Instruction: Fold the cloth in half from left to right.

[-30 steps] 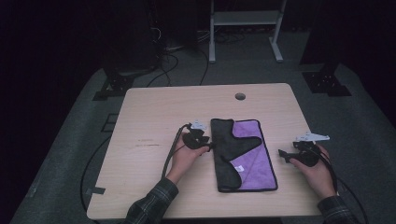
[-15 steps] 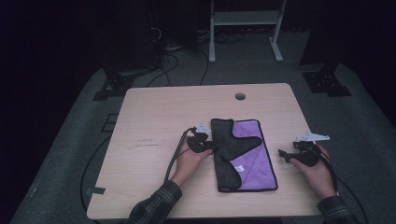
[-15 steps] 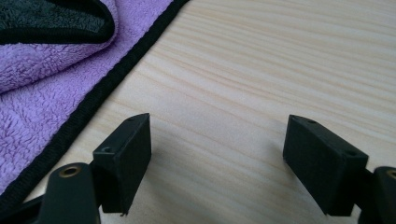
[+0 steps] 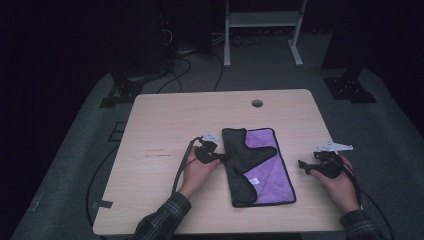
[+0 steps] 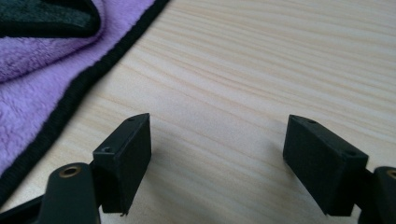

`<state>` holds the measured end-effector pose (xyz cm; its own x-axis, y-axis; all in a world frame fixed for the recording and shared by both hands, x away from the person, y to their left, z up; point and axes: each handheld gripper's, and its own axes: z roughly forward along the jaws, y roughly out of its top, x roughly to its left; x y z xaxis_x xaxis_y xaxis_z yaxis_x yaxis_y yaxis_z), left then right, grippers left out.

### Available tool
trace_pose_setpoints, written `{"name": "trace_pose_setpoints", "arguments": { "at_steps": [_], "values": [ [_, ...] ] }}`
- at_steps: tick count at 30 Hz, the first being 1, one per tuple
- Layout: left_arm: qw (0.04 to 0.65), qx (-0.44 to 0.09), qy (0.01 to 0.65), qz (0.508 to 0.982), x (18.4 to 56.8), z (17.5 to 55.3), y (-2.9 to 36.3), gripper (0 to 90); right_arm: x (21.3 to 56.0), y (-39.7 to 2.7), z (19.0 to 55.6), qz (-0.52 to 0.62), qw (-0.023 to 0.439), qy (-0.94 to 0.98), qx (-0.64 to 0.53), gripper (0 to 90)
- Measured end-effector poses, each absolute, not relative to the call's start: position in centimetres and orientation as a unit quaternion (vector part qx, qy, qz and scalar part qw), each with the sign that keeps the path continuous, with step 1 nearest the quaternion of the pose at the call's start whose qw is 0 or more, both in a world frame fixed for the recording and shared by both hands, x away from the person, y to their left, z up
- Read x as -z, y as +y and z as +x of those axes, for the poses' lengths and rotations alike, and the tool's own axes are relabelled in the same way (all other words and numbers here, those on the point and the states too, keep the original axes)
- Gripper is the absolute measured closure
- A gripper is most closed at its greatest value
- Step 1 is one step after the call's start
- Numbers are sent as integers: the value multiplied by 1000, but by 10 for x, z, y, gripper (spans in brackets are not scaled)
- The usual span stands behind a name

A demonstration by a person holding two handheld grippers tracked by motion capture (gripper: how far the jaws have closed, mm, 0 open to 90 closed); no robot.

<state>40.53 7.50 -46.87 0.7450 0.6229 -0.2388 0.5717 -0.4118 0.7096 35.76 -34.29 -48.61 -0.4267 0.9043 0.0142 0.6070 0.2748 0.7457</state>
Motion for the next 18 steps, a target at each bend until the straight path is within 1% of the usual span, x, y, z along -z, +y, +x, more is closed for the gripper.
{"name": "trace_pose_setpoints", "arguments": {
  "at_steps": [15, 18],
  "values": [
    [403, -55, 372, 834, 459, 408, 140, 873, 486, -341, 355, 489, 212, 770, -349, 224],
    [396, -71, 380, 833, 460, 411, 151, 872, 486, -338, 354, 484, 208, 775, -349, 197]
  ]
}}
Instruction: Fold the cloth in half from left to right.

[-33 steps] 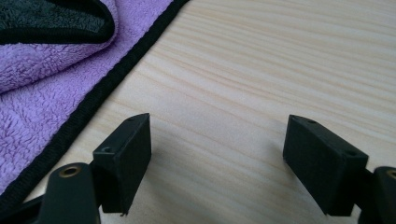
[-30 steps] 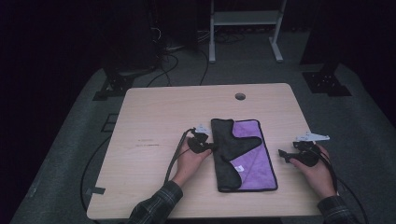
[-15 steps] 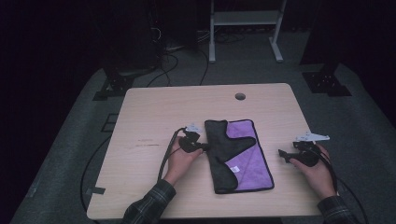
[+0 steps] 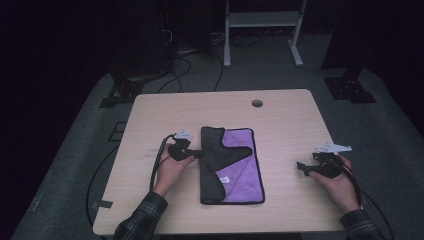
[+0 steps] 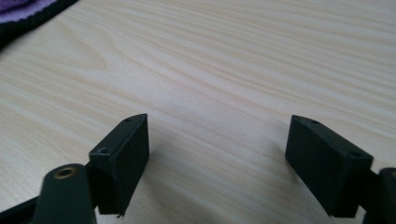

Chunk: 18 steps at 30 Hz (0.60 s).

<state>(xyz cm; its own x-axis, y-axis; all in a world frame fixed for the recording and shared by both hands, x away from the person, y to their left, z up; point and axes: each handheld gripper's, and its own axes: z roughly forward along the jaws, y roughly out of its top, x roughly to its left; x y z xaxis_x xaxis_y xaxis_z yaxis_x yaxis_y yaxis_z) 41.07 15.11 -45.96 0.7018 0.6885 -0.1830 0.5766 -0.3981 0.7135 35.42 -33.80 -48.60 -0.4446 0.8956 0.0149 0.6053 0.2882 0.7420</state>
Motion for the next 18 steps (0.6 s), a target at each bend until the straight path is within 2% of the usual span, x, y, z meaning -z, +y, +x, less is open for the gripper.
{"name": "trace_pose_setpoints", "arguments": {
  "at_steps": [3, 5, 6, 7, 8, 9, 10, 11, 12, 14, 18],
  "values": [
    [399, -66, 380, 832, 462, 413, 157, 868, 486, -337, 354, 481, 205, 778, -348, 167],
    [400, -69, 375, 833, 461, 412, 157, 837, 486, -335, 354, 487, 208, 774, -347, 217],
    [402, -72, 374, 833, 460, 411, 158, 798, 486, -336, 354, 488, 210, 772, -349, 274],
    [402, -72, 374, 833, 460, 411, 158, 737, 486, -336, 354, 488, 210, 772, -349, 274],
    [406, -81, 373, 830, 458, 409, 161, 662, 484, -337, 354, 487, 210, 771, -354, 362],
    [406, -81, 373, 830, 458, 409, 161, 597, 484, -337, 354, 487, 210, 771, -354, 362],
    [405, -89, 372, 830, 456, 406, 166, 560, 483, -336, 355, 484, 207, 768, -364, 417],
    [405, -89, 372, 830, 456, 406, 166, 517, 483, -336, 355, 484, 207, 768, -364, 417],
    [406, -89, 374, 829, 457, 404, 169, 517, 481, -335, 355, 482, 207, 768, -367, 422],
    [404, -90, 373, 831, 460, 397, 176, 403, 473, -330, 356, 468, 205, 769, -384, 461],
    [390, -93, 371, 838, 463, 389, 181, 354, 467, -322, 359, 457, 204, 770, -395, 505]
  ]
}}
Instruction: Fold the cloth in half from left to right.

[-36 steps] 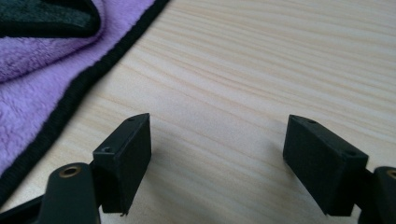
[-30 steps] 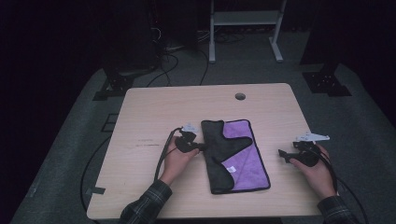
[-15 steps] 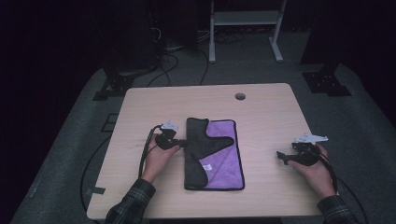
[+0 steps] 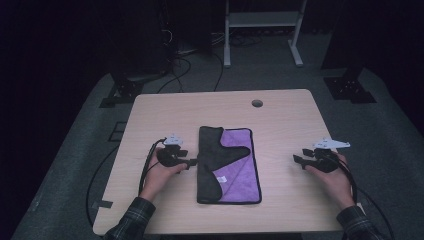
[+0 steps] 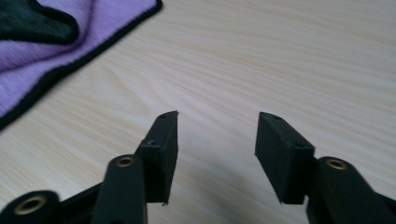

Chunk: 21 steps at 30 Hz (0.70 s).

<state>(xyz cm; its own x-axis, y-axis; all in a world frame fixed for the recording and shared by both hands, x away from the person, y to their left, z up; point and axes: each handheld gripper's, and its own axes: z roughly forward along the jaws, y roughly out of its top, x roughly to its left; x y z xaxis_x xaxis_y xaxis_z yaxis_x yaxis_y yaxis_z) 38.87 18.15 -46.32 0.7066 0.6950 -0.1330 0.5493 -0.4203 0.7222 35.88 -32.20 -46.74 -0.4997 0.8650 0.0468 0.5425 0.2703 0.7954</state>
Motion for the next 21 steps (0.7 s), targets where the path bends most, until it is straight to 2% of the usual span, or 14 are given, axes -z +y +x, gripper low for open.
{"name": "trace_pose_setpoints", "arguments": {
  "at_steps": [5, 6, 13, 21],
  "values": [
    [379, -106, 371, 841, 466, 374, 190, 311, 461, -305, 366, 432, 190, 780, -411, 512],
    [379, -109, 369, 842, 467, 370, 194, 270, 458, -298, 369, 422, 186, 784, -416, 516],
    [372, -106, 369, 845, 472, 359, 199, 246, 450, -277, 378, 396, 173, 791, -433, 539],
    [368, -130, 335, 857, 477, 351, 201, 214, 442, -250, 390, 371, 162, 802, -440, 533]
  ]
}}
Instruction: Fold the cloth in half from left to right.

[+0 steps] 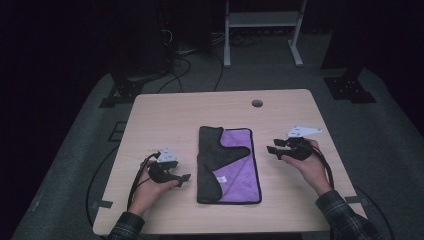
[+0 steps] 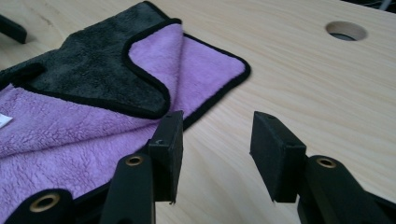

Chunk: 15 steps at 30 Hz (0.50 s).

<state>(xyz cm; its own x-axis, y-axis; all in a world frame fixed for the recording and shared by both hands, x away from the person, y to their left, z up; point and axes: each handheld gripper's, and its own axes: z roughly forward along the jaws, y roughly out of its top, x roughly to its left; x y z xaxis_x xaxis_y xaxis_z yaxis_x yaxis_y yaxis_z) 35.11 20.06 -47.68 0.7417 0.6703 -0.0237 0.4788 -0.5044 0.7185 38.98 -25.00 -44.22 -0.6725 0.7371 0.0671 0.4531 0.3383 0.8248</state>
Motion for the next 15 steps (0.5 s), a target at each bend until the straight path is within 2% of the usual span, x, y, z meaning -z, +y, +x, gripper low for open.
{"name": "trace_pose_setpoints", "arguments": {
  "at_steps": [3, 4, 11, 15],
  "values": [
    [365, -147, 323, 861, 480, 349, 203, 189, 439, -240, 394, 360, 158, 804, -447, 537],
    [376, -148, 316, 858, 482, 350, 204, 158, 438, -234, 398, 354, 155, 805, -449, 539],
    [373, -148, 315, 860, 482, 351, 204, 137, 434, -217, 409, 337, 149, 810, -456, 536],
    [371, -147, 321, 859, 483, 352, 202, 88, 430, -202, 419, 330, 138, 811, -463, 541]
  ]
}}
